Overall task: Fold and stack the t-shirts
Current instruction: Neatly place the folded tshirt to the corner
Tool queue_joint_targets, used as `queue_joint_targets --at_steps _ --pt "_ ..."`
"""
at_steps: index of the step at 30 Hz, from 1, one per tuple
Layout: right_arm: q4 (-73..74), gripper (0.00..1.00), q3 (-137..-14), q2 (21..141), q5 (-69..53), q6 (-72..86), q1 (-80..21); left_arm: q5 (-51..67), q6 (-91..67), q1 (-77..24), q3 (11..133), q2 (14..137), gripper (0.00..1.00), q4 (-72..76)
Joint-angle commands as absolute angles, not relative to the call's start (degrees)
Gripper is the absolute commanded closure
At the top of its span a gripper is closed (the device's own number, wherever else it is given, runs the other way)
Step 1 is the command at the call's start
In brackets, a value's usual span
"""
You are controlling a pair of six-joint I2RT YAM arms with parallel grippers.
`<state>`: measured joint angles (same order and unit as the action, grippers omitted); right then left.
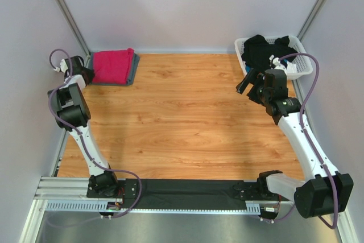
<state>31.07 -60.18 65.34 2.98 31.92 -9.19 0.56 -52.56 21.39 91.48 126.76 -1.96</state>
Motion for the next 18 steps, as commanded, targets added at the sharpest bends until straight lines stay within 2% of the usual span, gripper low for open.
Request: queue_joint_targets --at_steps 1,8,9,10,11,13,14,15,16,18 --pt "31.38 0.0 -62.49 65.21 4.31 32.17 -9.05 -3.24 -52.82 21.71 91.41 123.75 1.0 -3.42" --pt "31.9 0.0 -64.15 65.39 2.2 31.03 -9.05 -3.43 -50.63 22.67 90.88 119.9 1.0 -5.53" --pt "31.99 0.0 -64.68 65.48 1.94 30.94 -9.05 -2.91 -48.71 22.68 90.79 118.84 0.97 -5.8" --pt "32.17 0.0 -65.12 65.57 1.76 30.76 -9.05 -1.33 -47.82 22.59 90.53 117.52 0.9 -5.97" --pt "32.17 0.0 -66.26 65.65 1.41 29.98 -9.05 -0.45 -46.59 22.59 89.4 114.29 0.77 -5.89" --pt "32.17 0.0 -67.23 65.74 1.06 29.53 -9.05 1.82 -43.6 22.5 87.2 109.89 0.63 -5.98" --pt "32.17 0.0 -67.85 65.39 0.88 28.4 -9.05 2.54 -42.72 22.41 85.8 104.9 0.56 -6.5" --pt "32.08 0.0 -68.63 65.3 0.79 28.04 -9.05 2.98 -41.41 22.5 83.17 102.07 0.43 -7.64" --pt "32.17 0.0 -69.08 64.87 0.79 27.69 -9.05 3.86 -40.44 22.5 81.49 99.08 0.38 -8.34" --pt "32.08 0.0 -69.35 63.73 0.79 26.63 -9.14 6.66 -38.86 22.59 76.48 89.59 0.17 -11.42"
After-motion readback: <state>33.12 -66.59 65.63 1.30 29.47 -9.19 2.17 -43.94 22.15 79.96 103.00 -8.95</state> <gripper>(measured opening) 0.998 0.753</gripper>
